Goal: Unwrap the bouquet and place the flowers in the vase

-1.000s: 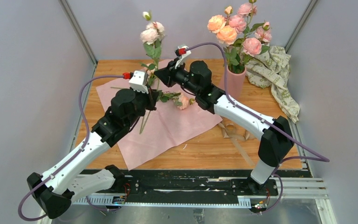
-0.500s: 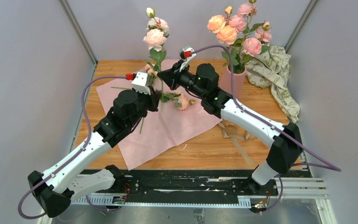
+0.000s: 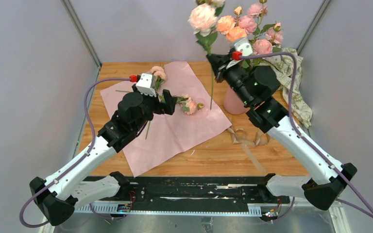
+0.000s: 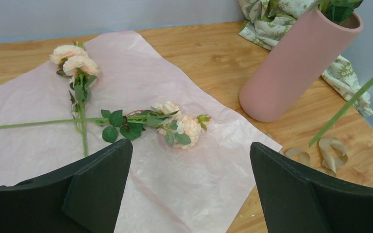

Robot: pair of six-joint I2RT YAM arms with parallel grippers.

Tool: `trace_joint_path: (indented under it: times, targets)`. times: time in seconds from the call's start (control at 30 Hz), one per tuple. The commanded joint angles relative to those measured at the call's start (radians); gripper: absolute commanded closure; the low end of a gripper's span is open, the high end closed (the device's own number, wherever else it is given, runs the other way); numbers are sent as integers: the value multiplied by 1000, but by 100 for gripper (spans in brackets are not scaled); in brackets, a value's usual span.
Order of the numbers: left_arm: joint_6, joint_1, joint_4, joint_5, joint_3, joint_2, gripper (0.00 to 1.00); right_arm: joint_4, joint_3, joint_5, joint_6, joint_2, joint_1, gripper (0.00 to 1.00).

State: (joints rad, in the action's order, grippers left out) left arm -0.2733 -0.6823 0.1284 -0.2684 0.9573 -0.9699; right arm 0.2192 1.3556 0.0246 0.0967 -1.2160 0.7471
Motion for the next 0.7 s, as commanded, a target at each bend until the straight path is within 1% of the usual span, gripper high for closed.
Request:
trace_joint_path:
  times: [0.0,0.13,0.3,0.43,0.57,0.67]
  targets:
    - [-16,1,-21,22,23,-12,0,-28,74,41,129,27,-138,100]
    - [-27,1,0,27,52,-38,0,13,116,-72,111,10,-288,100]
    - [-19,1,8,-10,54,-54,0,-13,252,-156,60,-69,-423,100]
    - [-6,1,14,-25,57,-54,0,-27,332,-188,59,-137,-471,100]
    - [9,1,26,-49,57,-49,0,-15,359,-218,53,-189,-521,100]
    - [18,1,25,-60,53,-47,0,9,349,-253,22,-214,-558,100]
